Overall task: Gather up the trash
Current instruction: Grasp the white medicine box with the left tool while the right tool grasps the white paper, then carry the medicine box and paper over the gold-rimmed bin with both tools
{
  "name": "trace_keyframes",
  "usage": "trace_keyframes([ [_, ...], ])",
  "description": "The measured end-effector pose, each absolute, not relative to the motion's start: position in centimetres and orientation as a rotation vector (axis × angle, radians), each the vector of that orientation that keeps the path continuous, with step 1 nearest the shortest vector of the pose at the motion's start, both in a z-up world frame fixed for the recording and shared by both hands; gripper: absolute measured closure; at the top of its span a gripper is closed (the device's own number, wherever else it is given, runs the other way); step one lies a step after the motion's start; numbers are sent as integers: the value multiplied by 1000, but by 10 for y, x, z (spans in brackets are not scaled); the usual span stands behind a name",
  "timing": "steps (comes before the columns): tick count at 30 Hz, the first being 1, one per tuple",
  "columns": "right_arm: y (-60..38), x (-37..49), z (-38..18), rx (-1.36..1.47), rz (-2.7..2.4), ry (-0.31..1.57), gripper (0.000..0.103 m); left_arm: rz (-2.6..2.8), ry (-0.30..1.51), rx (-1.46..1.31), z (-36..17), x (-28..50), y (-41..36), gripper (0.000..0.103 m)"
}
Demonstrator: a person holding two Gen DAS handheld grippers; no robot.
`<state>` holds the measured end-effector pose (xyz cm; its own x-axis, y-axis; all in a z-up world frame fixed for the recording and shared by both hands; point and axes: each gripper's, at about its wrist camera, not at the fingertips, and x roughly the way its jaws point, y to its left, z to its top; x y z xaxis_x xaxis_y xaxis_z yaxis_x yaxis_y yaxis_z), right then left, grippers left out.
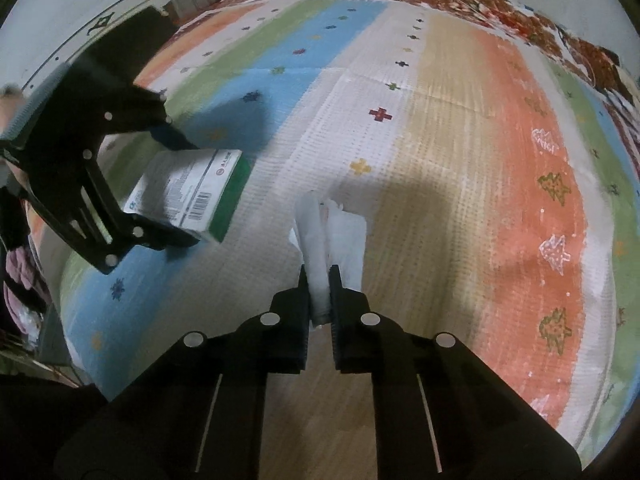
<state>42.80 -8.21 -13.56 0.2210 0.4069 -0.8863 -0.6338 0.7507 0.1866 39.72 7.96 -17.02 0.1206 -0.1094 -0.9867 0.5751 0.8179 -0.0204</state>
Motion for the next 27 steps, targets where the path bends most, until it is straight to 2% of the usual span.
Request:
trace_keyframes([
  [11, -92, 400, -108, -183, 706, 1166, 95, -190, 1335, -56, -149, 338, 103, 23],
  [21, -110, 362, -68, -168, 714, 1141, 96, 28, 1302, -240, -112, 284, 102, 24],
  [27, -123, 329, -35, -149, 733, 1080, 96, 70, 1186, -377, -70, 247, 93, 24],
])
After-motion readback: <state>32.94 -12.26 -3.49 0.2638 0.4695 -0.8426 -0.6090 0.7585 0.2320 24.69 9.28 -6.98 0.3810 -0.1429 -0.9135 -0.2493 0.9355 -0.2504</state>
